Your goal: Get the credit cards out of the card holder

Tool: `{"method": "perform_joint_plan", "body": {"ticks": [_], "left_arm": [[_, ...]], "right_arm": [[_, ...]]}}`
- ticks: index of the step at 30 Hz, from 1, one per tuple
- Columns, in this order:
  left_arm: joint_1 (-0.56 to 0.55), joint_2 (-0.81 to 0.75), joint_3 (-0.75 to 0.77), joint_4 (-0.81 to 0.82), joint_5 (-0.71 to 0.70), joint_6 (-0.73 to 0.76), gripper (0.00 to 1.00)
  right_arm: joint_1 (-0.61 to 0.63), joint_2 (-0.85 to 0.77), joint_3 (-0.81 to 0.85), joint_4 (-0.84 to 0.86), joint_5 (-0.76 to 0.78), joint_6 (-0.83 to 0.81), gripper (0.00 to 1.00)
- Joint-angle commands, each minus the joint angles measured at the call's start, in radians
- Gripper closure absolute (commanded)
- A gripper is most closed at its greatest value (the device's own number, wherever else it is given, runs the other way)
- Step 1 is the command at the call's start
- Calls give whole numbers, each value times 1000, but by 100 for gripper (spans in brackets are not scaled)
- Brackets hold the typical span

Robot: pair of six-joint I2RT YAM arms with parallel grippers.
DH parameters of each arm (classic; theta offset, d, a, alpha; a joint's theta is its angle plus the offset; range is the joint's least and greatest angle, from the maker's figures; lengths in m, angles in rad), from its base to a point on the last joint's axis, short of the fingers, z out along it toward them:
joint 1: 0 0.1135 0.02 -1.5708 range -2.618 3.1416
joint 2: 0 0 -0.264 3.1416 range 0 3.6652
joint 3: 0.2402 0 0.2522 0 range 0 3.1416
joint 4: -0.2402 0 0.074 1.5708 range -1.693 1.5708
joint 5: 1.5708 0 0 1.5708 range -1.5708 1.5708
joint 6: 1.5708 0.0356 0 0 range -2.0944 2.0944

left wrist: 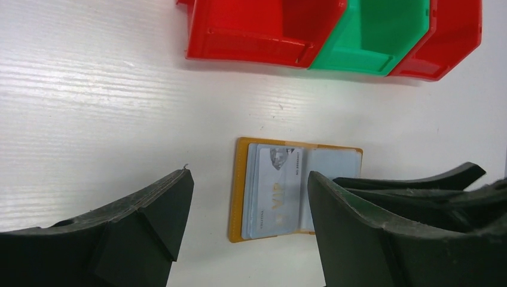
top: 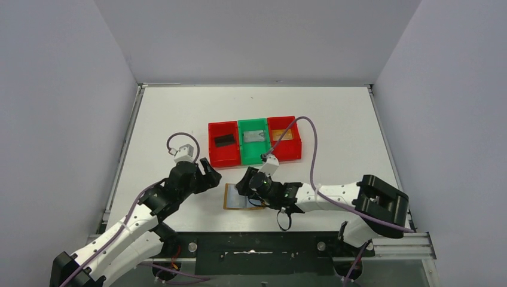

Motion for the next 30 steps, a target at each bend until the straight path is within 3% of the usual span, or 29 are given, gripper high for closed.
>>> {"method": "perform_joint_plan", "body": {"ticks": [1, 16, 30], "left_arm": [[7, -15, -16, 32, 45, -18, 31], [14, 113, -28, 163, 268, 21, 42], [16, 258, -26, 246, 422, 41, 47]], "right_arm": [[-43, 38, 13, 102, -138, 2, 56], [-90, 100, -48, 150, -256, 74, 59], [-100, 124, -47, 82, -229, 104, 64]]}}
